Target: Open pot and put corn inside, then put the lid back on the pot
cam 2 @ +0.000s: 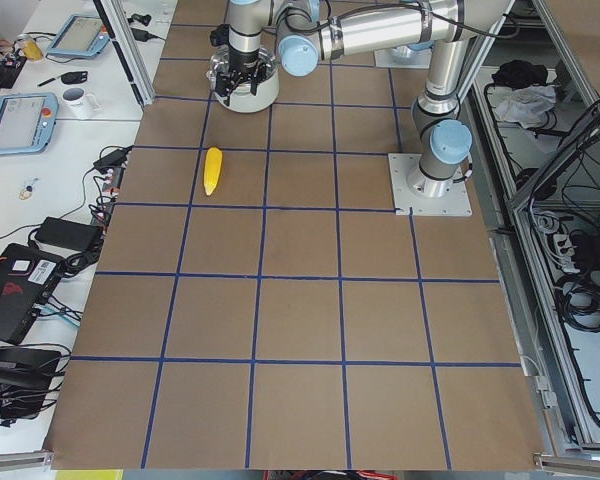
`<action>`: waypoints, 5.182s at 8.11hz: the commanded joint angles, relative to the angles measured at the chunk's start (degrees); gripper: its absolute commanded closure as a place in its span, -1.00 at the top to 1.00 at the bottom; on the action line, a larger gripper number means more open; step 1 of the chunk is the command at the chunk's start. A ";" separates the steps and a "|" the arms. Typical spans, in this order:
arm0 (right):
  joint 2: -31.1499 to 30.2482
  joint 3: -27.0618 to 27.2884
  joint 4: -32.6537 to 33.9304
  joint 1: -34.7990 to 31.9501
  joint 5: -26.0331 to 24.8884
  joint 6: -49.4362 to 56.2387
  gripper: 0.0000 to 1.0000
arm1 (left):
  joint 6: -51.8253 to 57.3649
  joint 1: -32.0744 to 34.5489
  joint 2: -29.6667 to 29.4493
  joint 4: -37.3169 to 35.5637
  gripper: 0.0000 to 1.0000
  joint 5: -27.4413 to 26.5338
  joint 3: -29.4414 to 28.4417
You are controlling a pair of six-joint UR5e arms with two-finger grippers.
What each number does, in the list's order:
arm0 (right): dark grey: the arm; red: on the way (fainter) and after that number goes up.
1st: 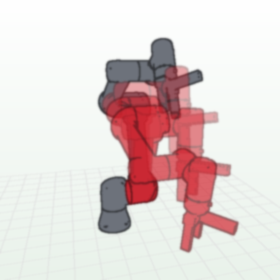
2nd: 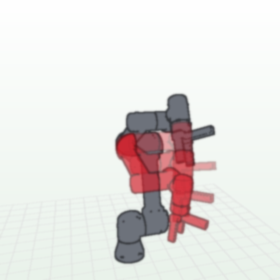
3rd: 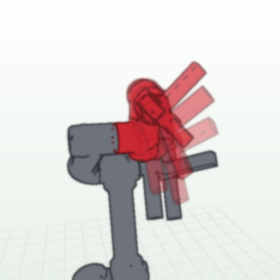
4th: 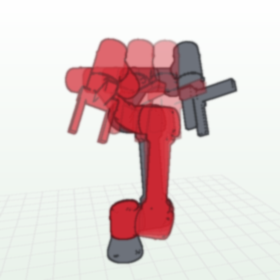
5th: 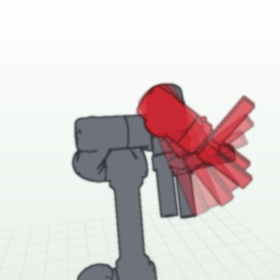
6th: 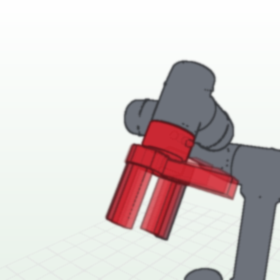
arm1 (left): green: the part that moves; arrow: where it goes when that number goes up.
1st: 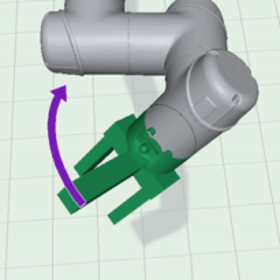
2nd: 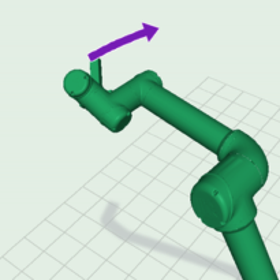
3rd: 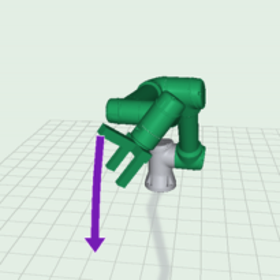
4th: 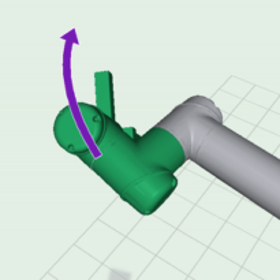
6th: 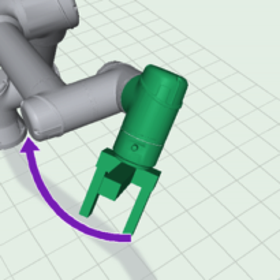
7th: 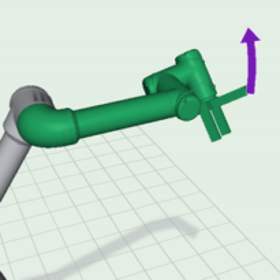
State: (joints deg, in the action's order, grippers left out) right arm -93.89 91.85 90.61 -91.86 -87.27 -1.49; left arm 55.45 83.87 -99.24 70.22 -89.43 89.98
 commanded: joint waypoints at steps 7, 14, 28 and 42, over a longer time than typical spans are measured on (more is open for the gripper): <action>0.55 -0.88 0.18 0.45 0.16 0.70 1.00 | 22.58 -4.94 -17.73 -13.27 1.00 8.40 -0.33; 29.01 -14.24 26.25 -12.63 -1.76 -15.62 0.99 | 33.40 -5.55 -23.98 -21.35 1.00 8.40 -0.59; 23.44 -13.01 22.64 -12.82 -3.34 -14.61 -0.75 | 31.12 -5.56 -27.25 -24.52 -1.00 2.90 -0.42; 4.33 -5.72 -1.40 2.30 0.34 7.02 -0.99 | 5.45 24.91 -11.06 -27.42 -1.00 1.72 -0.24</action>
State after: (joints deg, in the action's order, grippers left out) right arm -89.57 85.92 88.47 -90.52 -87.69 4.25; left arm 61.24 104.70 -108.88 43.52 -88.07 89.65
